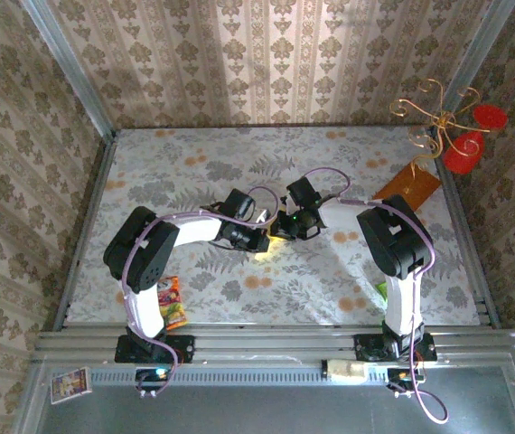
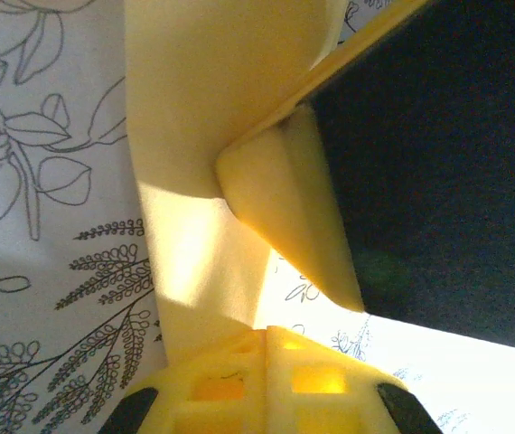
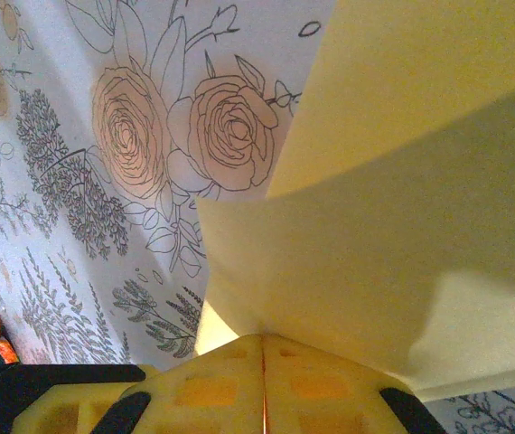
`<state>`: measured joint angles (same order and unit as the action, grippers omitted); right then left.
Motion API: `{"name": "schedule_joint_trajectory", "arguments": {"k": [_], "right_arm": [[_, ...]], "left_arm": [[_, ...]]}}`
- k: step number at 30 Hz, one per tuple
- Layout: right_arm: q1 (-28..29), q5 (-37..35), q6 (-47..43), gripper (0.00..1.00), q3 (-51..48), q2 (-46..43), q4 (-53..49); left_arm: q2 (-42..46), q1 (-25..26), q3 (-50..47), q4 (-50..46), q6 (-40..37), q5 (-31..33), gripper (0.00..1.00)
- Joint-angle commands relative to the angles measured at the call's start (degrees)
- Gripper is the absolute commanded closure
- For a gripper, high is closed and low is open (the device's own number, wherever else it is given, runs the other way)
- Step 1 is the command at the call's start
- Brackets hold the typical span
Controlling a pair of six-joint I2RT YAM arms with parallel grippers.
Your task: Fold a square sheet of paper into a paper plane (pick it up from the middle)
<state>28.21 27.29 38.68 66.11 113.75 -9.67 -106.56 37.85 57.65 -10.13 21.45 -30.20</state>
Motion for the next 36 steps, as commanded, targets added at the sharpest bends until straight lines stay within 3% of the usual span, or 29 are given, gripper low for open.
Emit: {"name": "schedule_joint_trajectory", "arguments": {"k": [1, 12, 36], "right_arm": [[-0.3, -5.9, -1.4, 0.91, -0.2, 4.0, -6.8], [-0.4, -7.0, -2.2, 0.92, 1.2, 5.4, -9.5], [-0.4, -7.2, -2.9, 0.92, 2.0, 5.5, -10.6]], "left_arm": [[-0.2, -0.5, -0.8, -8.1, -2.9, 0.0, 0.96], [2.0, -1.2, -3.5, -10.5, -5.2, -1.6, 0.98], [5.4, -1.5, -6.3, -17.2, -8.0, 4.8, 1.0]]}}
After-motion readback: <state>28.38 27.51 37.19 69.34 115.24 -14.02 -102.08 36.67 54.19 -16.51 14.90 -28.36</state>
